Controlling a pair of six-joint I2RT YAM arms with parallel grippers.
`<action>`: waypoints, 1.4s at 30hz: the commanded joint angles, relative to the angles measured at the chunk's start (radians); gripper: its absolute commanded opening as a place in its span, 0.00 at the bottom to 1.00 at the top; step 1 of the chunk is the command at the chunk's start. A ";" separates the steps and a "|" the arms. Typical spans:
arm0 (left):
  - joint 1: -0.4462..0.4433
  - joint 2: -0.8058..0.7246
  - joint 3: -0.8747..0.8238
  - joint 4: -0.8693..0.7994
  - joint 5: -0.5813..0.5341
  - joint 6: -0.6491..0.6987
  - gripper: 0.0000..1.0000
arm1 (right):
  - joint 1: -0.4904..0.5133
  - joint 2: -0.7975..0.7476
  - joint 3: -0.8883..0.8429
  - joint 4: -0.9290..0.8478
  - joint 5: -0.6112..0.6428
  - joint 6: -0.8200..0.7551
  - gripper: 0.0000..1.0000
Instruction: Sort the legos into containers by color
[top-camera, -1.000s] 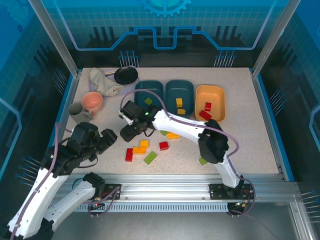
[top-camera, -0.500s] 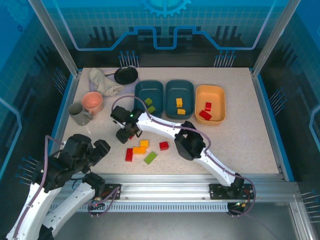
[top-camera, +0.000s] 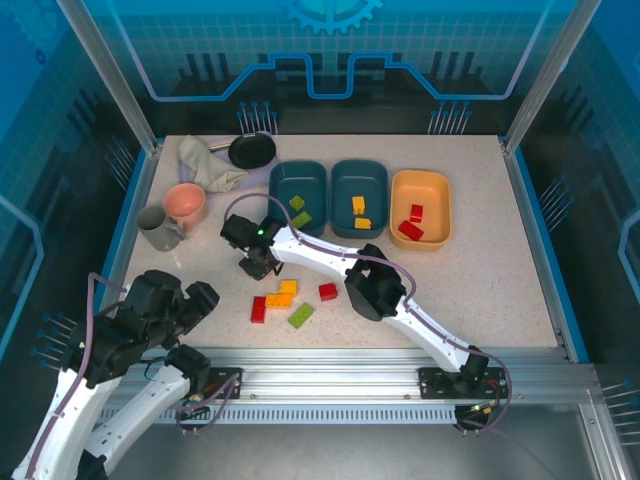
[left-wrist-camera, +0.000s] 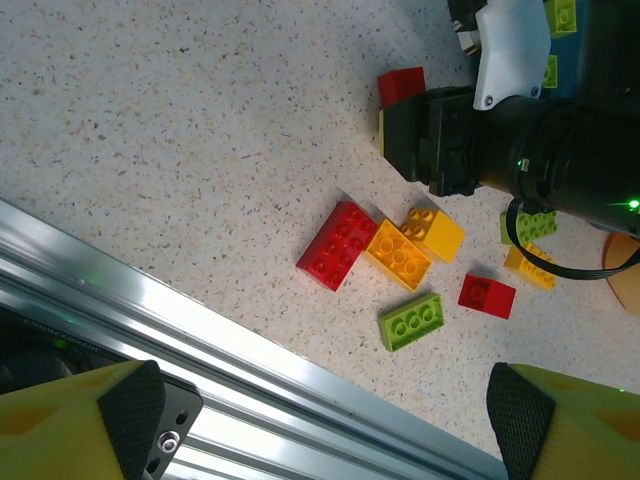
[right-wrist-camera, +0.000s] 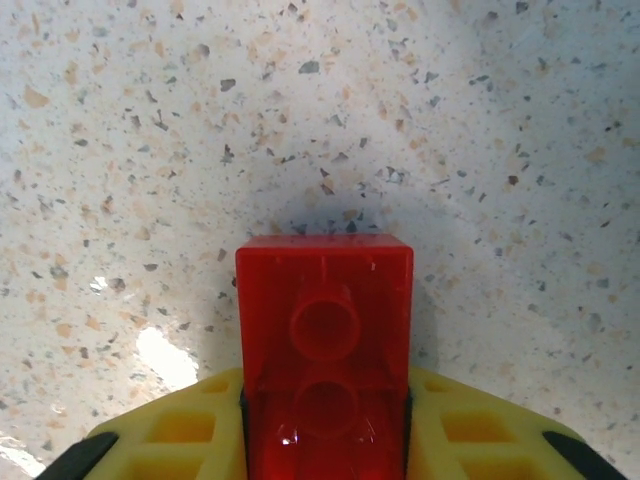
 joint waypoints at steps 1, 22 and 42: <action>0.008 -0.002 0.007 0.051 0.046 0.033 0.87 | 0.006 -0.103 -0.022 -0.017 0.046 0.011 0.27; -0.170 0.770 0.207 0.845 0.426 0.239 0.87 | -0.803 -0.921 -0.936 0.026 0.063 0.264 0.29; -0.203 0.987 0.335 0.871 0.426 0.258 0.87 | -0.897 -0.468 -0.653 -0.065 0.137 0.311 0.35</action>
